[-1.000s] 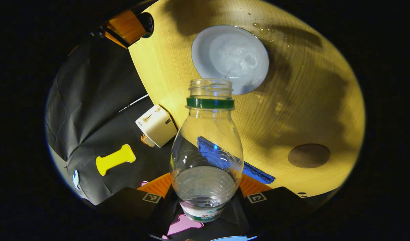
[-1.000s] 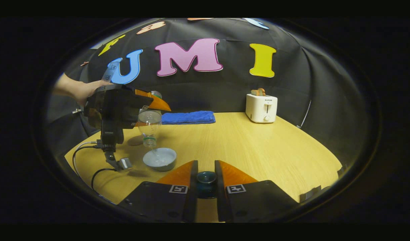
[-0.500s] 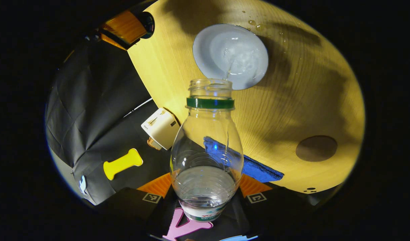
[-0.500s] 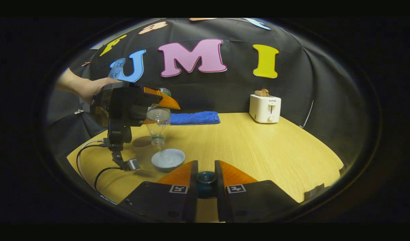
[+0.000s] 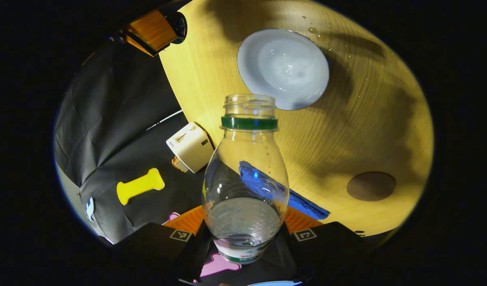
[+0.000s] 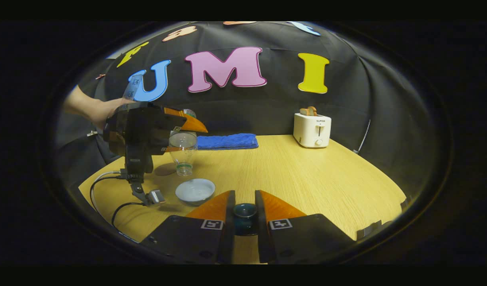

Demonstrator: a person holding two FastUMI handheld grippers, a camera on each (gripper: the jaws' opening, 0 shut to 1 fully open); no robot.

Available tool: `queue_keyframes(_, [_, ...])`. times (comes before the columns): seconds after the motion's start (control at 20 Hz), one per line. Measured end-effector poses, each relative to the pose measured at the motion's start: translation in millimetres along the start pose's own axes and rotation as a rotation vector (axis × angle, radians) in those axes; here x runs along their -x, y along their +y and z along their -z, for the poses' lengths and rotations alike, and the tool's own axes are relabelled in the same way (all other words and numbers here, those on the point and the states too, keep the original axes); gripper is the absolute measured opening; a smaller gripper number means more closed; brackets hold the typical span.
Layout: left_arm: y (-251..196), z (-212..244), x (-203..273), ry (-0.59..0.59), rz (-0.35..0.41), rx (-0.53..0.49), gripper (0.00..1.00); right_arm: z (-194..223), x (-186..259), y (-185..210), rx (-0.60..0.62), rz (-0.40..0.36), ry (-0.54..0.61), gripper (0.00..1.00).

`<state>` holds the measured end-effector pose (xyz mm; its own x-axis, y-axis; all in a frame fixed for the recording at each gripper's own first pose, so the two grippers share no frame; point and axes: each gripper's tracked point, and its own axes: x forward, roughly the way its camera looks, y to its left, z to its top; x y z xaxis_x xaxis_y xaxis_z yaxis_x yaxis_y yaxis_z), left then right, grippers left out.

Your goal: Open the teacup lid with one hand, grasp the water bottle and pour water into the teacup with the other hand; after pouring, place the water bottle on the coaster and then close the teacup lid.

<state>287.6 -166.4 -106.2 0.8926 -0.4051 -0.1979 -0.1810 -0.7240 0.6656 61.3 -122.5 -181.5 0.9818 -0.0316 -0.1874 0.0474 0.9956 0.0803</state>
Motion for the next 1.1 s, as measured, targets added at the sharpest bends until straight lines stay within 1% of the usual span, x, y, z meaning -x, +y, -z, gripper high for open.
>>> queue_keyframes(0.1, [-5.2,0.4,1.8,-0.009,0.000,0.133,0.77,-6.0,0.2,-1.9,0.002,0.000,-0.010,0.27])
queue_keyframes(0.15, [-5.1,-3.6,8.2,-0.044,-0.011,0.222,0.77,-9.9,0.0,-2.7,0.004,0.000,-0.015,0.22])
queue_keyframes(0.2, [-5.9,-6.8,9.6,-0.086,-0.034,0.306,0.77,-12.7,-0.9,-3.4,0.006,-0.001,-0.019,0.33])
queue_keyframes(0.25, [-4.5,-2.3,17.0,-0.091,-0.050,0.387,0.77,-15.4,-1.7,-3.9,0.010,-0.002,-0.022,0.33])
queue_keyframes(0.3, [-8.4,3.1,22.2,-0.086,-0.051,0.477,0.77,-17.8,-1.8,-4.4,0.015,-0.005,-0.025,0.27])
queue_keyframes(0.35, [-14.6,10.1,26.4,-0.072,-0.044,0.588,0.77,-20.4,-2.6,-4.4,0.021,-0.007,-0.026,0.27])
queue_keyframes(0.4, [-17.1,17.7,32.5,-0.052,-0.044,0.723,0.77,-22.5,-2.7,-4.2,0.028,-0.009,-0.029,0.33])
queue_keyframes(0.5, [-18.0,36.2,41.9,-0.009,-0.064,0.984,0.77,-25.5,-4.2,-2.3,0.038,-0.017,-0.029,0.33])
queue_keyframes(0.55, [-19.6,46.6,47.4,0.013,-0.078,1.118,0.77,-26.7,-4.8,-0.1,0.039,-0.021,-0.029,0.27])
queue_keyframes(0.75, [-31.3,72.9,55.8,0.118,-0.139,1.676,0.77,-32.6,-10.3,13.4,0.037,-0.047,-0.028,0.27])
queue_keyframes(0.85, [-43.5,80.3,54.1,0.132,-0.187,1.959,0.77,-32.5,-14.1,20.7,0.033,-0.061,-0.024,0.27])
queue_keyframes(0.9, [-48.6,80.4,50.4,0.134,-0.206,2.077,0.77,-31.8,-15.5,25.9,0.027,-0.072,-0.021,0.27])
queue_keyframes(0.95, [-52.4,78.7,45.4,0.132,-0.222,2.170,0.77,-31.8,-18.1,29.3,0.022,-0.077,-0.018,0.27])
queue_keyframes(1.0, [-56.8,76.8,40.0,0.130,-0.241,2.234,0.77,-32.7,-17.5,31.5,0.020,-0.078,-0.019,0.27])
queue_keyframes(1.1, [-64.8,67.2,32.8,0.123,-0.263,2.316,0.78,-33.2,-19.1,37.9,0.025,-0.083,-0.022,0.27])
